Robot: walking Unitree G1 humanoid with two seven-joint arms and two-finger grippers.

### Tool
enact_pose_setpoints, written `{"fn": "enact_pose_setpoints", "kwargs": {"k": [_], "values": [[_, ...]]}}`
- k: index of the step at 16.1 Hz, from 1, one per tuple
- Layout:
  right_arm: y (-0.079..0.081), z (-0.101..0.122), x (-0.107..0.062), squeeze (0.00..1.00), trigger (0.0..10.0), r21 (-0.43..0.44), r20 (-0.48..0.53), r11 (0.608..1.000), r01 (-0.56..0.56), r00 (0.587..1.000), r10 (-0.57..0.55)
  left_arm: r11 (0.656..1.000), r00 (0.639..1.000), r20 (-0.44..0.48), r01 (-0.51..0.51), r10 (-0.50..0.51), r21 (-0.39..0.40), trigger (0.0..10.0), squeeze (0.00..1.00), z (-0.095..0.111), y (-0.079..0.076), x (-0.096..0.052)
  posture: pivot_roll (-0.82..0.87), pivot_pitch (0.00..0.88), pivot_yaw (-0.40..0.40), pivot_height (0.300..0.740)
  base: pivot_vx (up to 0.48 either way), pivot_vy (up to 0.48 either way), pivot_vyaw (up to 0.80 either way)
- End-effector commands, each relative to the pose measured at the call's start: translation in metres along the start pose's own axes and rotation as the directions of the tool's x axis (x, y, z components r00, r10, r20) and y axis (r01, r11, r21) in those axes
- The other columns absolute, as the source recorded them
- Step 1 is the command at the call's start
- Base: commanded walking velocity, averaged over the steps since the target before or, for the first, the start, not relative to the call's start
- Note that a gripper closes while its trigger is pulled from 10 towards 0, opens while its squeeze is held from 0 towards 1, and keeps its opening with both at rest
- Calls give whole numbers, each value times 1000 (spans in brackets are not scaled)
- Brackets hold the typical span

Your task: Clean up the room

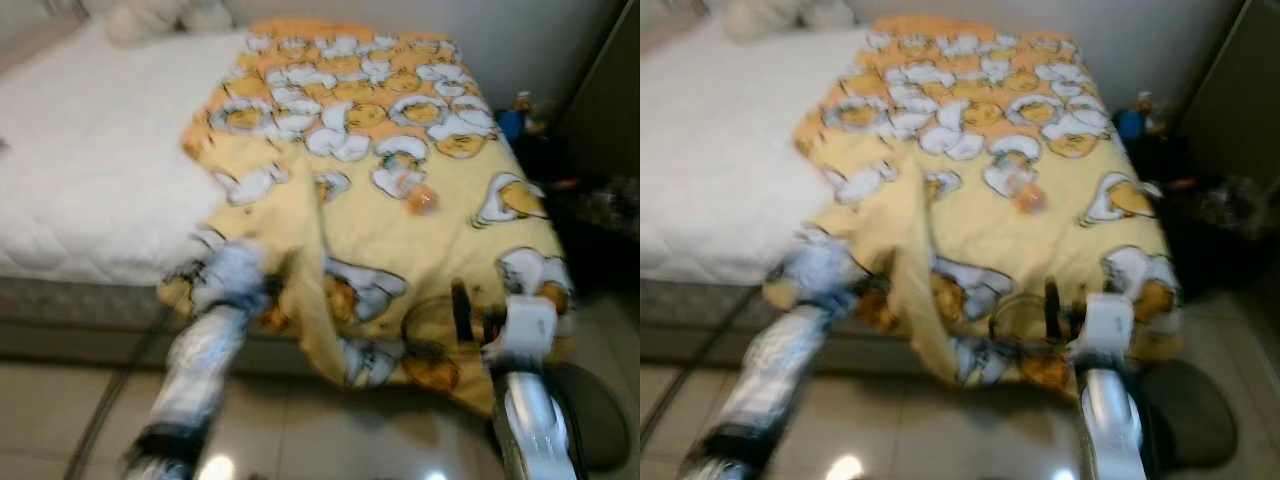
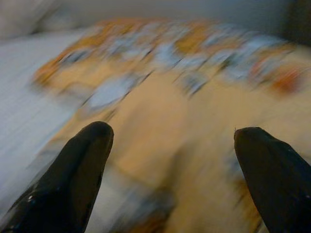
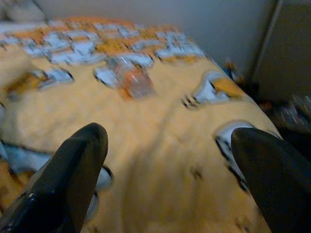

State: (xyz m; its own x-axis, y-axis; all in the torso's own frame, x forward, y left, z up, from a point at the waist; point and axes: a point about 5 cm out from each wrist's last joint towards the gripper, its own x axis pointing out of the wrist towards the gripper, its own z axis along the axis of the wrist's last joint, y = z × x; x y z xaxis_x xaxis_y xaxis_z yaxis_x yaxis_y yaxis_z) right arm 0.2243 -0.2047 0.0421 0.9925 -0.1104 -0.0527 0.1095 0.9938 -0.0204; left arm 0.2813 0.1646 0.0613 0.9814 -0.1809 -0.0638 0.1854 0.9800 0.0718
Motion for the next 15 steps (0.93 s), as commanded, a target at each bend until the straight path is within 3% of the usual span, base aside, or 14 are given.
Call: {"fn": "enact_pose_setpoints", "kwargs": {"k": [1, 2, 3, 5, 8, 15], "values": [[-2, 2, -3, 0, 10000, 0, 11, 1000, -11, 1000, 11, 999, 998, 62, 30, -28, -42, 10000, 0, 15, -4, 0, 5, 0, 15, 740, 0, -472, 0], [-5, -7, -14, 0, 10000, -24, -31, 999, -22, 999, 21, 995, 994, 30, 101, -101, 13, 10000, 0, 13, -17, -2, 12, 0, 12, 740, 0, 0, 0], [-1, -9, -15, 0, 10000, -40, -38, 998, -43, 998, 42, 988, 987, 65, 148, -145, -39, 10000, 0, 19, -29, 6, 11, 0, 8, 740, 244, 0, 0], [5, 4, 1, 0, 10000, -25, 2, 999, -39, 999, 39, 984, 987, 97, 140, -129, -112, 10000, 0, 33, -37, 21, -1, 0, 10, 740, 476, 0, 0], [8, 17, 19, 0, 10000, -11, 41, 999, -35, 999, 35, 988, 986, 122, 126, -115, -88, 10000, 0, 45, -34, 28, -14, 0, 22, 740, 480, 0, 0], [11, 11, 15, 0, 10000, -2, -7, 998, -69, 998, 69, 992, 997, 15, -67, 69, -106, 10000, 0, 26, -10, 23, -3, 0, 18, 740, 480, 0, 0]]}}
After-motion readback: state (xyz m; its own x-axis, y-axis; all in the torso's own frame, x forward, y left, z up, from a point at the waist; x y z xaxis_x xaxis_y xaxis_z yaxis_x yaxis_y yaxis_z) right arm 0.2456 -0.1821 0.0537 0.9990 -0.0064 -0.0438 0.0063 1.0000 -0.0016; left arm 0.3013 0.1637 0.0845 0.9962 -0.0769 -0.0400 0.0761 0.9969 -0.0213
